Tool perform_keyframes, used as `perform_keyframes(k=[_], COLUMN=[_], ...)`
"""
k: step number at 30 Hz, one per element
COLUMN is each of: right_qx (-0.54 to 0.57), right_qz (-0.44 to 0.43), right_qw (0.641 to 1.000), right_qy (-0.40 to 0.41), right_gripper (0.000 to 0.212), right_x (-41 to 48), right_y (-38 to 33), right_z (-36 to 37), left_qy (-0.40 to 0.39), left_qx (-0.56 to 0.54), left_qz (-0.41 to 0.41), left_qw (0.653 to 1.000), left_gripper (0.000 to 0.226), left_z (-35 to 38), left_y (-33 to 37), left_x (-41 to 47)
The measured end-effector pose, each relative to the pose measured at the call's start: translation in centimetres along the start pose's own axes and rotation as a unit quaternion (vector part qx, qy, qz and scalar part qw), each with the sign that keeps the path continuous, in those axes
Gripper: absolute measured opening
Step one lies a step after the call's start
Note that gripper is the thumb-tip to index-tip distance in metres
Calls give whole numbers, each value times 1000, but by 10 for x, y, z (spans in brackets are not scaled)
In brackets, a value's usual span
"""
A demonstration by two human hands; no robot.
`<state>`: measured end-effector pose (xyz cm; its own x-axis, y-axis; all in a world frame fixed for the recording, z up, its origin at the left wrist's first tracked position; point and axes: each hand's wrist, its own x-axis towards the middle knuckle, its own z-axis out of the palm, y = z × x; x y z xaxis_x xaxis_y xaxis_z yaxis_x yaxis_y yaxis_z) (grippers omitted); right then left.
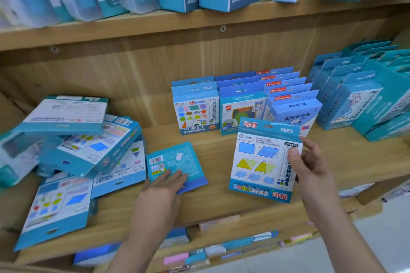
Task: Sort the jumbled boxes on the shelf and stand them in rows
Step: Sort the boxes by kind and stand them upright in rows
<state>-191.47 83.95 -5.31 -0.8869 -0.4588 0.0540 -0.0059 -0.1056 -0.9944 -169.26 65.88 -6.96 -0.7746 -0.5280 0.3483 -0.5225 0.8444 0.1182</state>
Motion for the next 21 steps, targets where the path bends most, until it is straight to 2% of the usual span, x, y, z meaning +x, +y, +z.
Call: perform_keyframes(k=[3, 5, 8, 11, 14, 18, 21], right_qx=[16, 41, 62, 58, 54, 58, 63], right_qz=[-25, -41, -53, -53, -67, -85, -88], right_qw=[1000, 998, 997, 997, 996, 994, 994], right_qy=[-3, 3, 5, 7, 0, -20, -27], right_gripper=[68, 69, 64, 72, 82, 57, 48], right_x=[0, 2, 6, 10, 16, 25, 34], right_y=[2, 3, 2, -1, -2, -3, -5], right_z=[-4, -9, -17, -26, -36, -49, -56], left_qy=[59, 64, 18, -13, -10, 7, 19], left_qx=[-115, -141, -271, -318, -349, -380, -394], left_qz=[-69, -115, -185, -200, -213, -220, -217], left_qw=[989, 981, 944, 927, 913, 898, 893], left_gripper=[18, 24, 26, 23, 19, 14, 13], left_z=[-46, -63, -62, -56, -57, -53, -49], left_y=[0, -1, -3, 5, 20, 43, 62], left_x=[8, 23, 48, 59, 65, 68, 69])
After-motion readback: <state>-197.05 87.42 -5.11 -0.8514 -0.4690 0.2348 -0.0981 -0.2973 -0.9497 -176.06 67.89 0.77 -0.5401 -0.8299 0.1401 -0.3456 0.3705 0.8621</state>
